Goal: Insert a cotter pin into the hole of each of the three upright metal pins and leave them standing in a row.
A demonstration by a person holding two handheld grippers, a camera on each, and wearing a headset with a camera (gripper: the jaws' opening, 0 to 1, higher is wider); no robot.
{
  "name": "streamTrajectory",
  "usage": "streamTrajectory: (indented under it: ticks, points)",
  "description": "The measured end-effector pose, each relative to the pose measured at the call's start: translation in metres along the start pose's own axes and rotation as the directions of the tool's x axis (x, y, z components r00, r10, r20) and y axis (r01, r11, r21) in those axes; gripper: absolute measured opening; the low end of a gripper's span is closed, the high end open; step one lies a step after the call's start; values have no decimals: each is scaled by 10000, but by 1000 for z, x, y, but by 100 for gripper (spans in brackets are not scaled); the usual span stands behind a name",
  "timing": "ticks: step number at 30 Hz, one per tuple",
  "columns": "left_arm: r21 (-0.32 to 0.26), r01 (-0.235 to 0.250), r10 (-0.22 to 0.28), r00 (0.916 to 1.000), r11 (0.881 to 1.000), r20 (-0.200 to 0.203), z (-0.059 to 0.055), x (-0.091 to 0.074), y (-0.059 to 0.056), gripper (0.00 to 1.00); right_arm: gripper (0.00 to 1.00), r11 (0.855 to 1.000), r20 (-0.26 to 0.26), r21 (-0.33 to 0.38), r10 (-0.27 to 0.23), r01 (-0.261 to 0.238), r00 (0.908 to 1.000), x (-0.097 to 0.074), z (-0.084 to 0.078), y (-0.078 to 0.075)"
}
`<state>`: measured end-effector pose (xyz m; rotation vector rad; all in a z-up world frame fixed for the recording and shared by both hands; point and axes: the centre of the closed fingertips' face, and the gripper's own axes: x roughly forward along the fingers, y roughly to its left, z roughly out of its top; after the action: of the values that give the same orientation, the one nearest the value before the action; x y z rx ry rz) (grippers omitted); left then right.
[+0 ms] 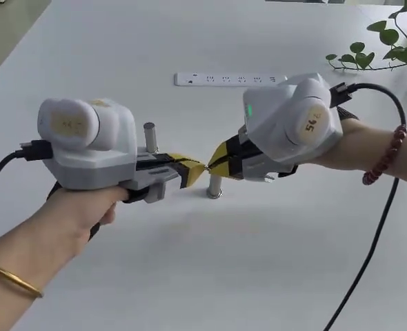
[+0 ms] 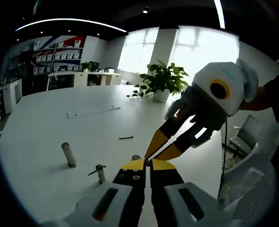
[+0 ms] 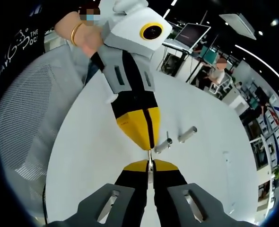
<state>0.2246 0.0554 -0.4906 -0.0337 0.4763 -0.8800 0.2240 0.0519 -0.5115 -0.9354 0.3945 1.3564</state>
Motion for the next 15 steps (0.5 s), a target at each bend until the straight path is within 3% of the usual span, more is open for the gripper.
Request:
streamTrajectory:
  ticks: [4,9,11,12,14,15]
  points:
    - [72,131,-131,9999,9999,40,2,0,-1,0,0,9986,64,496,158,-161,9999,-1,-3,2]
    - [127,285,-287,9995,9995,121,4,-3,-2,0,2,9825,711,1821,259,-385,9971,-1,-5,0]
    - [150,281,-283,9995,9995,102,3,-4,-1,0,2,9738,950,2200,376,-578,9948,-3,-4,2]
    - [160,332,-333,9994,9993,102,3,-5,-1,0,3,9561,1154,2819,488,-798,9921,-5,-4,4]
    - [195,378,-381,9992,9991,115,3,-7,-1,0,6,9477,1224,3070,515,-871,9912,-6,-6,4]
    - [231,448,-451,9989,9987,141,3,-8,-2,0,7,9354,1332,3381,616,-1038,9892,-7,-6,6]
